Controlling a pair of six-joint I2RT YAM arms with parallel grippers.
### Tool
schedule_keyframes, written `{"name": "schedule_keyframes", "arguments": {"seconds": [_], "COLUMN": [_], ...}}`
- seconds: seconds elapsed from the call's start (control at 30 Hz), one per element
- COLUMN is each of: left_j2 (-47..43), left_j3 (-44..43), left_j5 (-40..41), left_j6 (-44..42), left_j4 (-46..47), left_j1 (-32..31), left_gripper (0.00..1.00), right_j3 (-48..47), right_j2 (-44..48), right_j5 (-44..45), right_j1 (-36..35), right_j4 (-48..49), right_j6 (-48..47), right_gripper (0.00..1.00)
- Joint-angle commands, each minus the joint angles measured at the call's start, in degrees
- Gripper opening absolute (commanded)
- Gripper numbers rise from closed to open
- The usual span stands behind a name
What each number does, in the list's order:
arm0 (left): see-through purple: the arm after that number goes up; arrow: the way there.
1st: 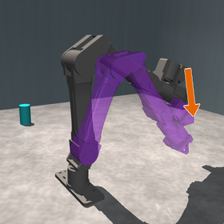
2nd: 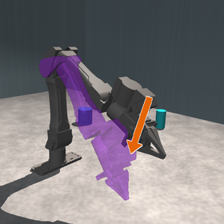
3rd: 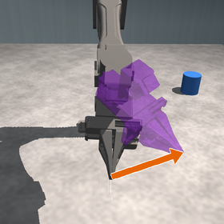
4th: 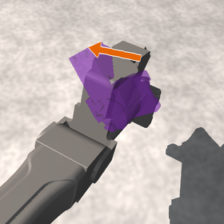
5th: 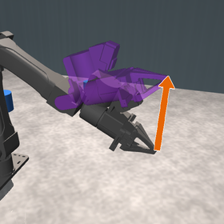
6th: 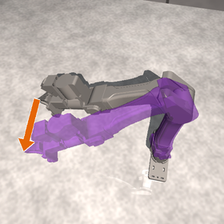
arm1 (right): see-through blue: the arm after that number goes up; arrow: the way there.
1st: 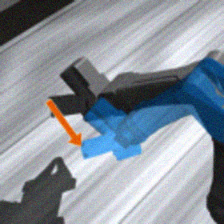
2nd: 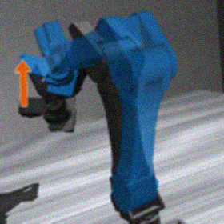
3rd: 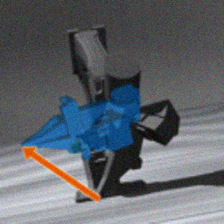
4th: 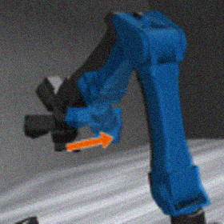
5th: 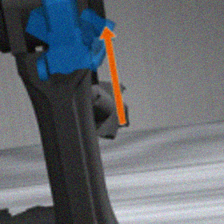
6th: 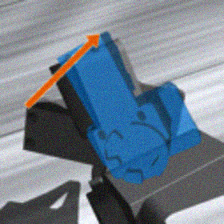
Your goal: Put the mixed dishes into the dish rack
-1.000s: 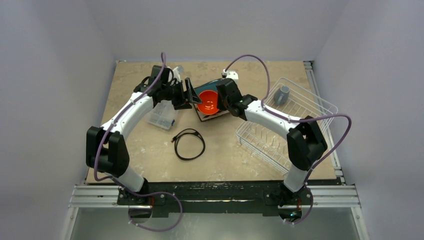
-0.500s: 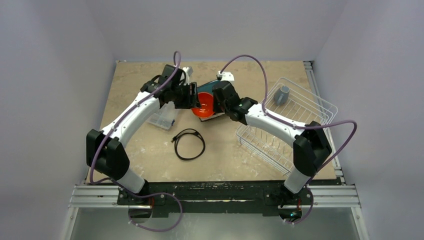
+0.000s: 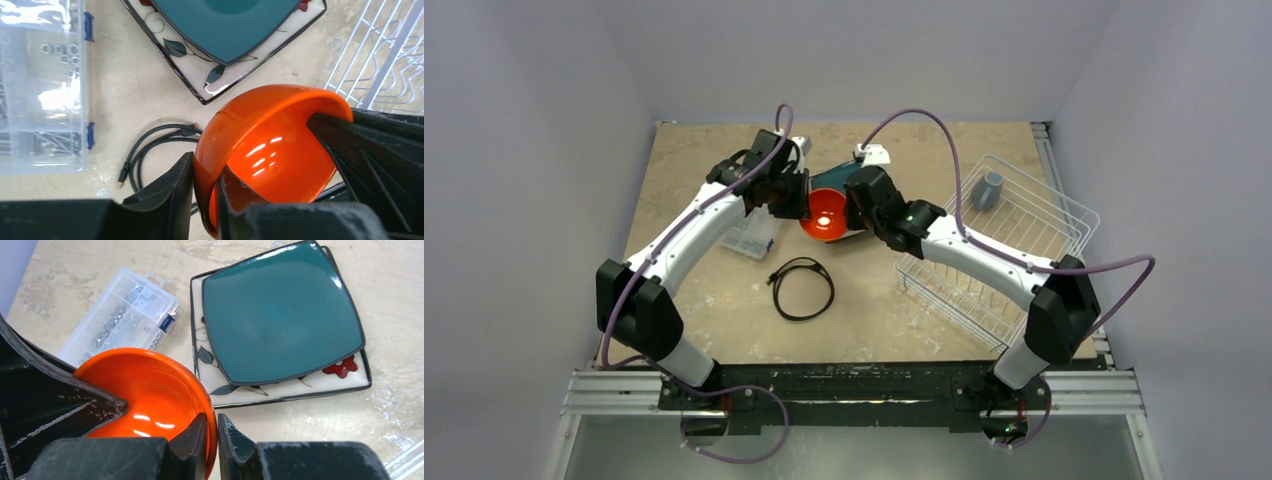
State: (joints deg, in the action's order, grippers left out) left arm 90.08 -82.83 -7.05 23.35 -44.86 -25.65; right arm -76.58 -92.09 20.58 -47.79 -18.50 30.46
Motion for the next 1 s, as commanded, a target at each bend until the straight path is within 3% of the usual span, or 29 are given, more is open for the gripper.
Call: {"name": "schedule_keyframes", "arguments": {"seconds": [0.0,0.13,0.23,0.37,0.4,0.67,0.97], "left_j2": [-3.2,-4.3,-5.0,-4.5,-4.5,-5.2,-5.2], "left_j3": [-0.9,0.8,2.7,6.1,7.1,11.2,12.3], "left_j5": [-3.4,-9.1,-16.5,-32.7,-35.3,-42.4,-42.8], "left_j6": [-1.0,-0.9,-0.5,5.3,6.9,12.4,13.4], "left_j4": [2.9,6.2,10.3,19.7,22.2,32.5,34.2], "left_j1": [-0.2,-0.1,0.2,2.7,3.2,3.5,2.9], "left_gripper": [0.15,0.0,0.0,0.0,0.0,0.0,0.0], "right_j3": [-1.2,1.5,3.2,4.5,5.3,12.3,19.2], "right_j2": [3.5,6.8,9.8,13.9,15.3,27.3,29.6], "right_j5": [2.8,3.3,-0.3,-6.7,-8.9,-17.8,-28.3], "right_j1": [-0.1,-0.1,0.1,0.4,0.6,4.0,8.5], "right_j4": [-1.1,-1.2,-0.4,-0.4,0.0,4.7,14.6], "right_j6": [0.1,0.3,-0.3,-2.2,-2.2,2.3,10.1], "right_gripper": [0.15,0.41,0.65,0.95,0.98,0.99,0.99]}}
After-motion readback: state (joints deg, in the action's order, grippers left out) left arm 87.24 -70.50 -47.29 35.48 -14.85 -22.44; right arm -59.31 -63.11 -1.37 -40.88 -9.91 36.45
